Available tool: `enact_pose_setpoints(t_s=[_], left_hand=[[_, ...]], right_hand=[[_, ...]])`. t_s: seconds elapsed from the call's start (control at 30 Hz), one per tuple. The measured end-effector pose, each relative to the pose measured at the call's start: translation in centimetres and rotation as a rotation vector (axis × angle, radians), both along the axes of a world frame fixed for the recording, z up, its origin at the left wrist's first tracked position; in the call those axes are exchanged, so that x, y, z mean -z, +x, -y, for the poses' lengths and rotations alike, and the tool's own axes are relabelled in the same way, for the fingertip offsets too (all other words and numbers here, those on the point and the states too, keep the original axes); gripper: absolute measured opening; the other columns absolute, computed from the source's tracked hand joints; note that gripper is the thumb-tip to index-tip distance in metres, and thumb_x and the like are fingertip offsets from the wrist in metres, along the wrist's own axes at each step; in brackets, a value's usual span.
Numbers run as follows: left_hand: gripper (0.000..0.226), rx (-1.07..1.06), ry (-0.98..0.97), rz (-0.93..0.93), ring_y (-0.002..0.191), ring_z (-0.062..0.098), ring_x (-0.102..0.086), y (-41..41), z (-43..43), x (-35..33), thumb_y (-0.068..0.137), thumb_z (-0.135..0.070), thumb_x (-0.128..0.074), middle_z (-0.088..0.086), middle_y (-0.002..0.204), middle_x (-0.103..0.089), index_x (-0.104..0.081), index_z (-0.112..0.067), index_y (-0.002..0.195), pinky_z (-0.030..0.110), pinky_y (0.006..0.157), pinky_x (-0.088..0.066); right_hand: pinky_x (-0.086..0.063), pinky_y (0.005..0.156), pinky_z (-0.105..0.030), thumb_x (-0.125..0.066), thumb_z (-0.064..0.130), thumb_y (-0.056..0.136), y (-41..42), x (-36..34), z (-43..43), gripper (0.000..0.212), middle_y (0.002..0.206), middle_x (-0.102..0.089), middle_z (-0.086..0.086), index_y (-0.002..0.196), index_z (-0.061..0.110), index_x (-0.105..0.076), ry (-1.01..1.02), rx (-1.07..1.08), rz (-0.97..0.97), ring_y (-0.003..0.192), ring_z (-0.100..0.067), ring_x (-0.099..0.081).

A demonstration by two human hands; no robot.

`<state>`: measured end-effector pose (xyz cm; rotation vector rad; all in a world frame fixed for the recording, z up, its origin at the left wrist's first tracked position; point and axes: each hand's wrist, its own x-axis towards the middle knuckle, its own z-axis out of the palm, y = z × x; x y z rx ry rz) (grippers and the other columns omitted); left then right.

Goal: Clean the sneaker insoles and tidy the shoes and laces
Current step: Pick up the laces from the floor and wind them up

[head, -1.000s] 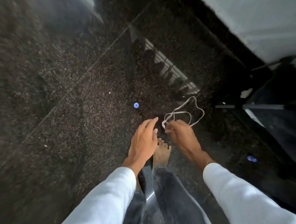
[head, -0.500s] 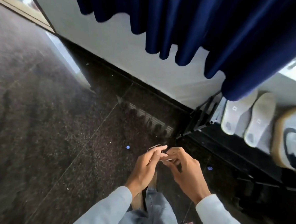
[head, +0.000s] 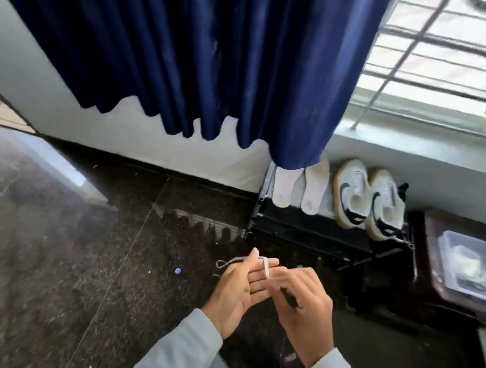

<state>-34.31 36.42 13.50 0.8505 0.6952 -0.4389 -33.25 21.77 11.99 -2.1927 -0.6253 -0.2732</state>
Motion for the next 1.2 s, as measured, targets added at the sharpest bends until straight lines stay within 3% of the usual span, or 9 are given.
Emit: enact_pose_setpoints(t_s=[0.17, 0.27, 0.33, 0.47, 0.57, 0.67, 0.8, 0.9, 1.2], left_hand=[[0.03, 0.122, 0.118, 0.168, 0.105, 0.021, -0.076, 0.9, 8.0, -3.3, 0.106, -0.02, -0.048, 0.013, 0.113, -0.078, -0.068, -0.004, 0.121, 0.029, 0.086, -0.061], [0.027, 0.215, 0.187, 0.213, 0.104, 0.022, -0.076, 0.6, 13.5, -4.9, 0.106, -0.015, -0.047, 0.014, 0.111, -0.078, -0.068, -0.003, 0.119, 0.028, 0.086, -0.062], [0.027, 0.244, 0.198, 0.229, 0.102, 0.021, -0.076, 0.0, 17.6, -6.3, 0.106, -0.013, -0.047, 0.014, 0.11, -0.078, -0.069, -0.004, 0.118, 0.029, 0.089, -0.062], [0.027, 0.242, 0.116, 0.27, 0.108, 0.024, -0.074, -1.3, 25.5, -8.0, 0.105, -0.008, -0.047, 0.015, 0.114, -0.077, -0.068, -0.004, 0.122, 0.031, 0.095, -0.06], [0.028, 0.183, 0.125, 0.308, 0.113, 0.026, -0.072, -1.1, 29.9, -8.5, 0.104, -0.002, -0.047, 0.016, 0.118, -0.076, -0.067, -0.005, 0.124, 0.031, 0.098, -0.059], [0.029, 0.081, 0.179, 0.353, 0.115, 0.024, -0.072, 0.2, 32.9, -8.5, 0.104, 0.001, -0.046, 0.013, 0.119, -0.076, -0.066, -0.006, 0.123, 0.029, 0.099, -0.058], [0.028, 0.03, 0.443, 0.399, 0.11, 0.021, -0.074, 2.2, 34.5, -7.5, 0.103, 0.003, -0.046, 0.013, 0.113, -0.077, -0.069, -0.007, 0.115, 0.026, 0.097, -0.058], [0.028, 0.089, 0.556, 0.418, 0.104, 0.022, -0.076, 3.0, 34.9, -6.6, 0.103, 0.003, -0.048, 0.013, 0.105, -0.079, -0.072, -0.008, 0.11, 0.03, 0.097, -0.059], [0.032, 0.124, 0.188, 0.306, 0.11, 0.028, -0.073, 4.8, 35.0, -7.2, 0.106, -0.021, -0.045, 0.014, 0.113, -0.078, -0.071, -0.005, 0.116, 0.032, 0.093, -0.058]], right_hand=[[-0.053, 0.081, -0.023, -0.075, 0.031, 0.086, -1.0, -1.5, 9.0, 0.014, 0.102, -0.071, 0.016, 0.095, 0.021, -0.076, 0.131, -0.02, -0.001, 0.095, -0.008, -0.065], [-0.053, 0.081, -0.029, -0.058, 0.019, 0.095, 0.0, -3.1, 16.0, 0.018, 0.105, -0.068, 0.013, 0.105, 0.029, -0.069, 0.291, 0.156, -0.116, 0.098, -0.01, -0.066], [-0.053, 0.084, -0.033, -0.064, 0.006, 0.09, 1.5, -2.8, 21.1, 0.035, 0.114, -0.065, 0.013, 0.115, 0.03, -0.064, 0.25, 0.175, -0.266, 0.107, -0.01, -0.061], [-0.041, 0.109, -0.028, -0.068, 0.013, 0.083, 2.7, -2.6, 26.8, 0.054, 0.141, -0.051, 0.009, 0.134, 0.026, -0.054, 0.161, -0.243, -0.479, 0.136, -0.012, -0.043], [-0.056, 0.087, -0.036, -0.056, 0.007, 0.094, 1.8, -2.5, 29.1, 0.024, 0.104, -0.067, 0.003, 0.108, 0.024, -0.066, 0.231, -0.303, -0.706, 0.1, -0.011, -0.065], [-0.051, 0.06, -0.034, -0.047, 0.019, 0.1, 0.8, -2.4, 31.8, 0.028, 0.069, -0.059, 0.01, 0.077, 0.032, -0.059, 0.076, -0.248, -0.592, 0.063, -0.014, -0.057], [-0.04, 0.059, -0.015, -0.038, 0.043, 0.103, -0.5, -4.7, 34.5, 0.027, 0.069, -0.049, 0.019, 0.091, 0.028, -0.057, -0.009, -0.32, -0.478, 0.062, -0.007, -0.052], [-0.047, 0.062, -0.025, -0.027, 0.055, 0.101, 0.1, -5.8, 35.8, 0.049, 0.074, -0.056, 0.013, 0.092, 0.019, -0.059, -0.14, -0.29, -0.39, 0.065, -0.009, -0.054], [-0.046, 0.062, -0.02, -0.037, 0.05, 0.102, 4.2, -9.4, 35.6, 0.034, 0.077, -0.057, 0.019, 0.087, 0.027, -0.055, -0.196, -0.277, -0.252, 0.069, -0.001, -0.055]])
